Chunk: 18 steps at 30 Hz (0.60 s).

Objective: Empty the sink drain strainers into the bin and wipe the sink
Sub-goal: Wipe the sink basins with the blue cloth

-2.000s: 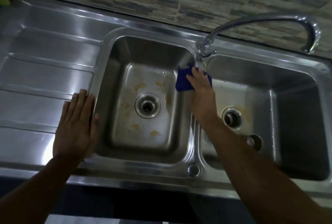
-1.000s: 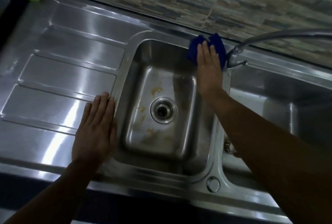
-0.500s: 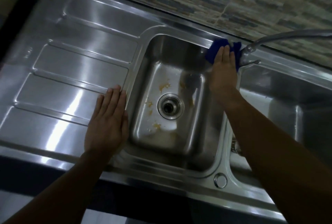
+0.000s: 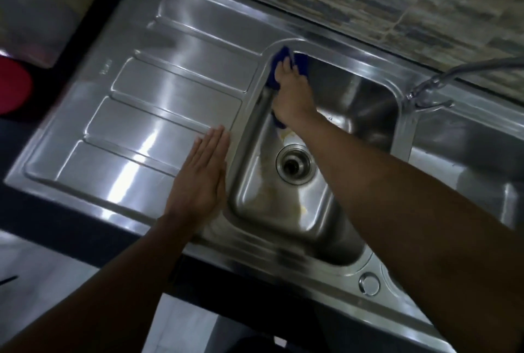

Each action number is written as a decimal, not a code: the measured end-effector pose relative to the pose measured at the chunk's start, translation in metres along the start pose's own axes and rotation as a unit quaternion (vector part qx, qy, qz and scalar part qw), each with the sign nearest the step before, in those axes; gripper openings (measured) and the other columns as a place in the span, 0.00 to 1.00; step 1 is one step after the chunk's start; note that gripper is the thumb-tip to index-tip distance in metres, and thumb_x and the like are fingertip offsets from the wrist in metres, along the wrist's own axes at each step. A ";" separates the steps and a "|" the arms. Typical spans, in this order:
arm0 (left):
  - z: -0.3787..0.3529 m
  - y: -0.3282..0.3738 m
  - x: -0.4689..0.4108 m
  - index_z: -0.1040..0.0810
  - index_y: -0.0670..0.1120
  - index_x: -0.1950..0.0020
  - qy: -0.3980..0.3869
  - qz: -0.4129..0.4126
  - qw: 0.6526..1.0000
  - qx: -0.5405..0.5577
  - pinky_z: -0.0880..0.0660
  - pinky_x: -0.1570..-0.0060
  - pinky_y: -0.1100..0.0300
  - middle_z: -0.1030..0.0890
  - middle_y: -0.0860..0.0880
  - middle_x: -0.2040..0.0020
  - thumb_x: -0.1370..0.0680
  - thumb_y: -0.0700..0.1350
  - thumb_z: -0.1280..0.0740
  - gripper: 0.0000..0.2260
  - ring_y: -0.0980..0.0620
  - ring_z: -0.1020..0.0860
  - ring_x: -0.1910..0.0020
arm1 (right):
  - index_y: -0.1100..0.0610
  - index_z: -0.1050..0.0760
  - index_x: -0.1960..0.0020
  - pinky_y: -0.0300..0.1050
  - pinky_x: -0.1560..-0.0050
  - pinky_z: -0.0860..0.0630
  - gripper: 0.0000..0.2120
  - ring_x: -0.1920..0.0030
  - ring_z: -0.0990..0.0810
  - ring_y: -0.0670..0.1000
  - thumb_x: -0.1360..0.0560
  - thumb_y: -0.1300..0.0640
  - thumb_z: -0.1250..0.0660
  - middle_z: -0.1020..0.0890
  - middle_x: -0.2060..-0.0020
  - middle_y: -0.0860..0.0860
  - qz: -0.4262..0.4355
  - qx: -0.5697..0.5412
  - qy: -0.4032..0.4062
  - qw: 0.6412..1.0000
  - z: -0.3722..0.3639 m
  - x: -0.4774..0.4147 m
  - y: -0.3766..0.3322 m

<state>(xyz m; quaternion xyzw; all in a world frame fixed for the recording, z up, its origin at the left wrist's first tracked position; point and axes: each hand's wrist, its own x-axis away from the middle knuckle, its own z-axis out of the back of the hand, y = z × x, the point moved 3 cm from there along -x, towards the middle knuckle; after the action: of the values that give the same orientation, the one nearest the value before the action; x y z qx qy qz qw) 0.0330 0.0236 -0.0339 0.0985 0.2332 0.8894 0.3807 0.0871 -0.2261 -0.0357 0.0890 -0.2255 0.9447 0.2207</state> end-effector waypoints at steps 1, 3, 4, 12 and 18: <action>0.005 -0.005 0.008 0.42 0.38 0.20 0.003 0.005 1.000 -0.003 0.45 0.21 0.42 0.42 0.40 0.19 0.17 0.44 0.48 0.25 0.44 0.45 0.18 | 0.62 0.29 0.29 0.45 0.35 0.30 0.25 0.28 0.31 0.62 0.26 0.71 0.37 0.29 0.29 0.60 -0.018 -0.051 -0.014 0.998 -0.011 0.008 -0.002; 0.016 -0.021 0.031 0.44 0.38 0.19 0.004 0.042 0.998 -0.037 0.48 0.20 0.42 0.44 0.39 0.19 0.17 0.49 0.51 0.27 0.43 0.47 0.18 | 0.61 0.23 0.38 0.39 0.42 0.30 0.20 0.35 0.24 0.60 0.26 0.71 0.40 0.22 0.37 0.60 -0.077 -0.185 0.002 0.980 -0.027 0.032 0.002; 0.023 -0.032 0.043 0.46 0.39 0.19 0.002 0.066 0.996 -0.059 0.50 0.20 0.43 0.45 0.40 0.18 0.16 0.51 0.54 0.28 0.43 0.49 0.18 | 0.59 0.22 0.35 0.38 0.40 0.30 0.22 0.34 0.24 0.59 0.26 0.71 0.41 0.22 0.36 0.59 -0.123 -0.261 0.031 0.957 -0.030 0.042 0.004; 0.032 -0.056 0.075 0.50 0.44 0.17 -0.011 0.123 0.985 -0.124 0.50 0.19 0.46 0.51 0.44 0.17 0.16 0.55 0.57 0.28 0.49 0.53 0.17 | 0.59 0.30 0.26 0.11 0.54 0.38 0.27 0.31 0.26 0.56 0.24 0.73 0.43 0.26 0.31 0.59 -0.103 -0.383 0.229 0.889 0.016 0.030 -0.038; 0.030 -0.062 0.075 0.52 0.45 0.17 -0.013 0.115 0.984 -0.138 0.52 0.19 0.48 0.51 0.44 0.17 0.16 0.55 0.57 0.28 0.50 0.54 0.17 | 0.58 0.30 0.26 0.51 0.23 0.36 0.26 0.24 0.35 0.58 0.23 0.69 0.39 0.37 0.22 0.57 0.020 -0.273 0.146 0.951 -0.023 0.051 -0.071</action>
<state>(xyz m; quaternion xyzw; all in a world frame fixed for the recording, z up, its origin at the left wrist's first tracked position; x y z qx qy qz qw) 0.0302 0.1251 -0.0385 0.0830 0.0903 0.9494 0.2892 0.0728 -0.1398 -0.0150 -0.1180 -0.4414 0.8541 0.2485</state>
